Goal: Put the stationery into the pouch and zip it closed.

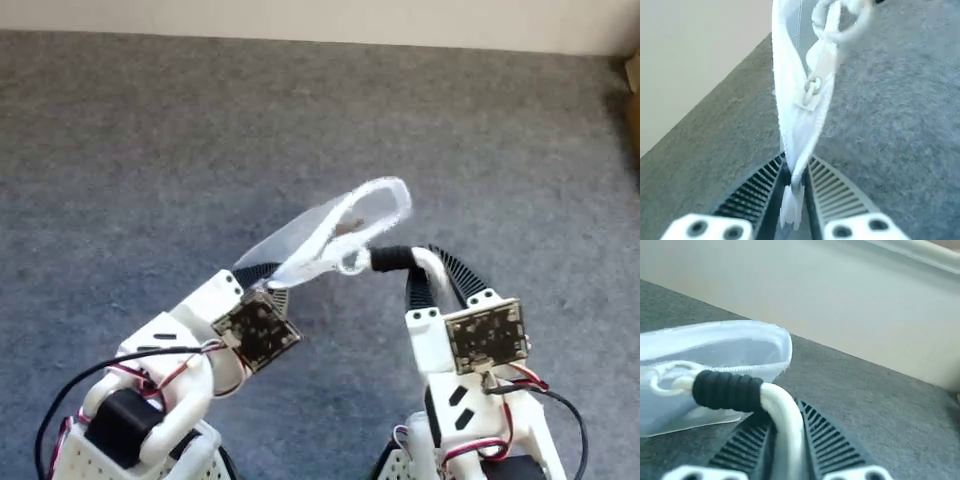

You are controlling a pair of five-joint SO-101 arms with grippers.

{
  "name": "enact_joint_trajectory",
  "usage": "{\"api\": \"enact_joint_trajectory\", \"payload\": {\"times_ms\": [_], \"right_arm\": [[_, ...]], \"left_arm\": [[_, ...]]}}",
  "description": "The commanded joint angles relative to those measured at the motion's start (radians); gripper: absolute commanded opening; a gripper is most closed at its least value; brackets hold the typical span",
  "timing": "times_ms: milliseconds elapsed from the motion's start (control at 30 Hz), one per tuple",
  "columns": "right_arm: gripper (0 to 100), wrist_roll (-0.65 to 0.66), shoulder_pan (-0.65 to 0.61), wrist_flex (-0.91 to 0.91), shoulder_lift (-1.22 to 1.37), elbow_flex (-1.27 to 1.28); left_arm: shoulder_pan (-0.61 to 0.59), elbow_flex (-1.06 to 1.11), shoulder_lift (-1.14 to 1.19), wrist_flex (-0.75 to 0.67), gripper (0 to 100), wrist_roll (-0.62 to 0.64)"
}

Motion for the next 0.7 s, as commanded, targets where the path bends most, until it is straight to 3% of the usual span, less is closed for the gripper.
{"api": "enact_joint_trajectory", "payload": {"times_ms": [0, 500, 667], "right_arm": [[0.5, -0.009, 0.025, -0.042, 0.001, -0.012], [0.5, -0.008, 0.058, -0.058, 0.001, -0.012], [0.5, -0.009, 0.085, -0.064, 0.002, -0.012]], "left_arm": [[-0.056, 0.004, -0.054, 0.066, 0, -0.044], [-0.059, 0.004, -0.255, 0.273, 0, -0.049], [-0.128, 0.004, -0.289, 0.279, 0, -0.08]]}}
